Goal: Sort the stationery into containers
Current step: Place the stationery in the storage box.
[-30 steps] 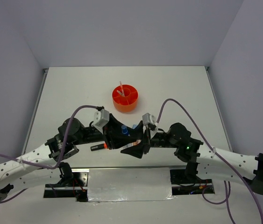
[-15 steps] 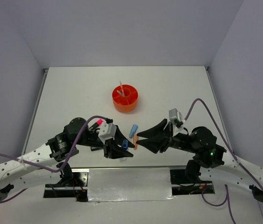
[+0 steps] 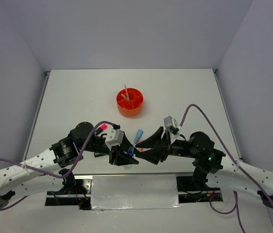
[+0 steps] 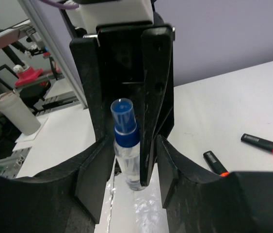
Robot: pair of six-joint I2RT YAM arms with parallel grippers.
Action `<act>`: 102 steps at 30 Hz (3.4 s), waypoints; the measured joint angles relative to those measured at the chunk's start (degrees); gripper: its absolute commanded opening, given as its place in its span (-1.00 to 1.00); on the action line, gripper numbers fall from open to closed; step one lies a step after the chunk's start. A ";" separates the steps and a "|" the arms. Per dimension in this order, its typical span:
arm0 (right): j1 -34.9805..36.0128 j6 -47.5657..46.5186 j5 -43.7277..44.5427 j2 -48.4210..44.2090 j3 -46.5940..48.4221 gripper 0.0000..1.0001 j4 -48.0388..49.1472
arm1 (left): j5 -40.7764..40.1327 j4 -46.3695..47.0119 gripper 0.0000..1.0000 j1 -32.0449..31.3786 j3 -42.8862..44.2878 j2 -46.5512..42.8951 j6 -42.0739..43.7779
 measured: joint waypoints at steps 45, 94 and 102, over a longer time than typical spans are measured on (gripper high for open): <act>0.00 -1.18 16.44 -19.45 -11.89 0.28 -3.39 | -34.14 45.99 -1.00 44.70 10.75 50.64 -20.55; 0.00 -4.02 11.45 -17.16 -10.99 0.30 -5.53 | -24.24 56.30 0.08 44.70 13.03 62.25 -26.43; 0.00 -4.24 10.80 -15.58 -10.32 0.30 -5.46 | -24.17 56.35 0.21 44.70 13.03 62.23 -26.32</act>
